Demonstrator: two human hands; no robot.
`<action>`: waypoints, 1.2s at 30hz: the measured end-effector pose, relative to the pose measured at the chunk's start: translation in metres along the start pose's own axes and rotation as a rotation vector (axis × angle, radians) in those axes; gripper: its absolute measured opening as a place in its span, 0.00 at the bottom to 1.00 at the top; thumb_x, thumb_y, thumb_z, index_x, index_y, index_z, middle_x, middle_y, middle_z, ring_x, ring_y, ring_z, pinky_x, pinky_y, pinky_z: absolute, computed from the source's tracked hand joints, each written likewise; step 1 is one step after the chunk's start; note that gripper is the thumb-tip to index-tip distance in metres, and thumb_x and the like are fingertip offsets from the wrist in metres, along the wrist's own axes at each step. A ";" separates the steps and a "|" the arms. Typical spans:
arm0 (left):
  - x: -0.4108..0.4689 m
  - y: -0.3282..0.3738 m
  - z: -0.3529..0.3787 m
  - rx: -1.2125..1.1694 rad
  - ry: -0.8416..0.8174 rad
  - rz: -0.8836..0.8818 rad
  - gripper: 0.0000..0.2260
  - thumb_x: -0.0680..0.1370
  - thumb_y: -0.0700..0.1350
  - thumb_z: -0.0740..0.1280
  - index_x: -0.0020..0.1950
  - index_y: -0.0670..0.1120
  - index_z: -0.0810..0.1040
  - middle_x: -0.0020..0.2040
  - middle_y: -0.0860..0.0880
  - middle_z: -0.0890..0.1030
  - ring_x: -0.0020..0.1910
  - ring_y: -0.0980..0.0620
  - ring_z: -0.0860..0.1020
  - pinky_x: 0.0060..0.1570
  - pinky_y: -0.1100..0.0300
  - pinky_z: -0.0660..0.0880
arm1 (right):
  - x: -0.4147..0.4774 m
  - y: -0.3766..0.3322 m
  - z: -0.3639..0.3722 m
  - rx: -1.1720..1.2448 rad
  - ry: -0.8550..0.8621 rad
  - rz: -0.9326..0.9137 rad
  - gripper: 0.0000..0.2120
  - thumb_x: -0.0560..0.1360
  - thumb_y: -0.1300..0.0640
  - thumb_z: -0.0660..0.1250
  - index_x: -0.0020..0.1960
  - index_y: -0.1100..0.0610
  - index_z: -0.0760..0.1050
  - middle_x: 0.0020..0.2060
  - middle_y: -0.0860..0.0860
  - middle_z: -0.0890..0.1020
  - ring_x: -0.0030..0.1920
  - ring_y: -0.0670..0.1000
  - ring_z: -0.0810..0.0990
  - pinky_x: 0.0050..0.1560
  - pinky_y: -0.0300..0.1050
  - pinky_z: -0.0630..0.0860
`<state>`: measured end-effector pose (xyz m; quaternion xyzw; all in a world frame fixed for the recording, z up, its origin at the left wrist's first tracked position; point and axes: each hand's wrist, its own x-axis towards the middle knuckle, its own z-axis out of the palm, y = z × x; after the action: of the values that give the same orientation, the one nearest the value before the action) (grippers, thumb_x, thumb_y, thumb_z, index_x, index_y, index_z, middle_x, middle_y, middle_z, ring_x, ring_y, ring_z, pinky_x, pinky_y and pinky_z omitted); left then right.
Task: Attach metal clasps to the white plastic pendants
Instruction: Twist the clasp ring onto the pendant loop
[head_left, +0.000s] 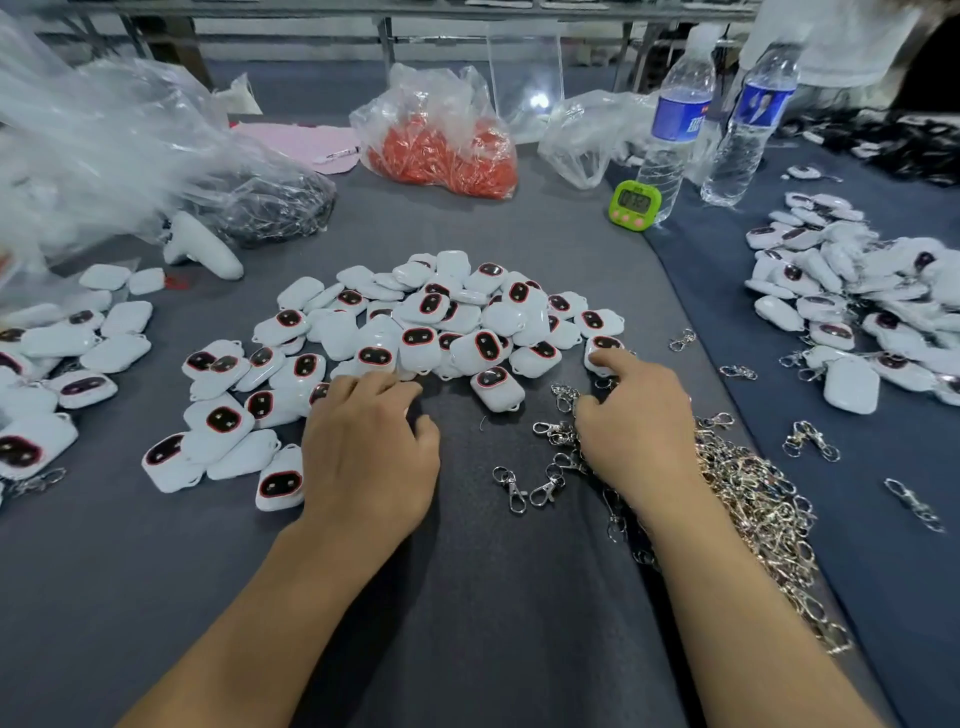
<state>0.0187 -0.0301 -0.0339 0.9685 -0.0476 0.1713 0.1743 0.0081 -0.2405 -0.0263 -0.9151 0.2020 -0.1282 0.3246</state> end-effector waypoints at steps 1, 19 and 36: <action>0.000 -0.001 0.000 -0.010 -0.005 -0.016 0.14 0.76 0.45 0.69 0.61 0.46 0.83 0.59 0.50 0.82 0.60 0.47 0.75 0.59 0.50 0.72 | 0.000 0.001 0.002 -0.070 -0.014 -0.027 0.21 0.74 0.61 0.65 0.66 0.51 0.78 0.56 0.55 0.84 0.60 0.58 0.78 0.59 0.49 0.73; -0.001 0.006 0.006 -0.282 -0.094 0.229 0.25 0.72 0.47 0.77 0.69 0.54 0.78 0.67 0.56 0.79 0.68 0.58 0.72 0.70 0.68 0.59 | -0.011 -0.010 -0.006 0.506 -0.021 -0.094 0.20 0.70 0.65 0.70 0.40 0.39 0.86 0.29 0.41 0.84 0.25 0.39 0.73 0.27 0.31 0.69; -0.007 0.020 0.002 -0.559 0.051 -0.068 0.09 0.73 0.40 0.74 0.42 0.55 0.83 0.38 0.61 0.84 0.40 0.62 0.80 0.46 0.66 0.76 | -0.024 -0.021 0.020 0.127 -0.065 -0.392 0.19 0.74 0.60 0.71 0.63 0.48 0.82 0.56 0.42 0.85 0.57 0.41 0.77 0.56 0.32 0.67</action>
<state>0.0096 -0.0488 -0.0314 0.8792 -0.0560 0.1699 0.4416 0.0002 -0.2040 -0.0305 -0.9182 0.0010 -0.1717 0.3570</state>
